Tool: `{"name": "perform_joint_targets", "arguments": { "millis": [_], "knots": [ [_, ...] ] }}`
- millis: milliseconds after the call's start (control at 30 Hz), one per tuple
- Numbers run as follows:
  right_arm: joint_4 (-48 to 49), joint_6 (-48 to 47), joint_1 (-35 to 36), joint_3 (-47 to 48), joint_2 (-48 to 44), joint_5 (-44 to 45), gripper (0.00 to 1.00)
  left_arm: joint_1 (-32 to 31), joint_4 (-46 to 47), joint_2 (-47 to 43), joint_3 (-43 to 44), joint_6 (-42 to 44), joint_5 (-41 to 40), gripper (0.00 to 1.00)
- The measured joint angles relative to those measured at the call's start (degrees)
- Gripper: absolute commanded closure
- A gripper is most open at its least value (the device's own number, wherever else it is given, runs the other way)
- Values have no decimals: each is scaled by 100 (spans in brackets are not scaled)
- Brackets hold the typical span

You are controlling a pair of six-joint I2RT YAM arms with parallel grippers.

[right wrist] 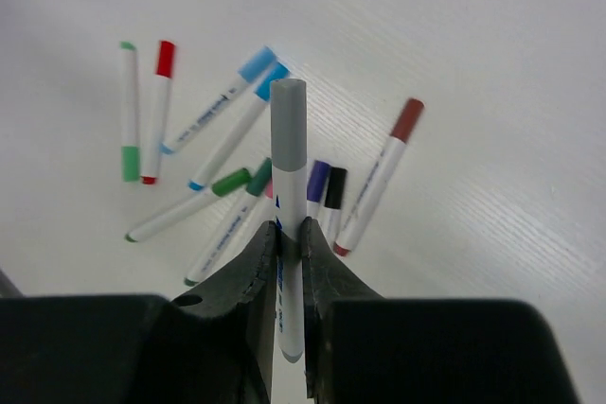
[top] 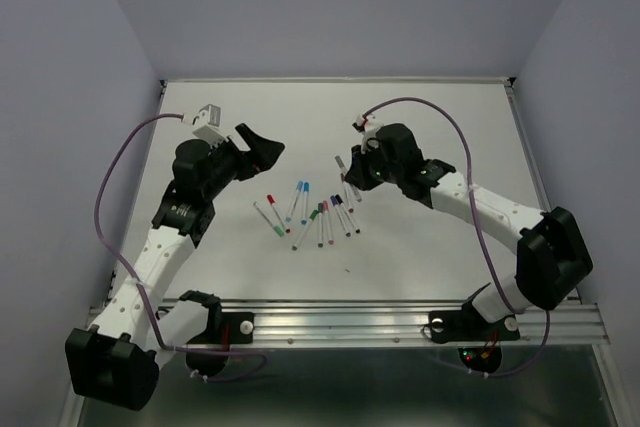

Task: Open the pen caps

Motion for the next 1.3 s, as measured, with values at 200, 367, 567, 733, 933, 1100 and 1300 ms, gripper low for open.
{"name": "perform_joint_targets", "arguments": {
  "millis": [200, 367, 567, 733, 933, 1100, 1300],
  "knots": [
    [549, 101, -2, -155, -520, -977, 99, -654, 872, -48, -81, -173, 470, 4],
    [800, 278, -4, -192, -527, -1600, 99, -1147, 1252, 247, -90, -328, 509, 11],
    [999, 457, -4, -192, -527, -1928, 99, -1510, 1303, 699, -87, -398, 417, 14],
    [1158, 564, -4, -192, -531, -2131, 99, -1626, 1342, 868, -26, -428, 332, 25],
    [1290, 660, -2, -192, -542, -2393, 99, -1733, 1456, 1049, 131, -450, 256, 26],
    [1305, 667, -2, -192, -629, -2459, 99, -1768, 1488, 1099, 144, -459, 190, 29],
    [1410, 688, -2, -192, -765, -2494, 99, -1770, 1508, 1102, 146, -474, 138, 39]
  ]
}}
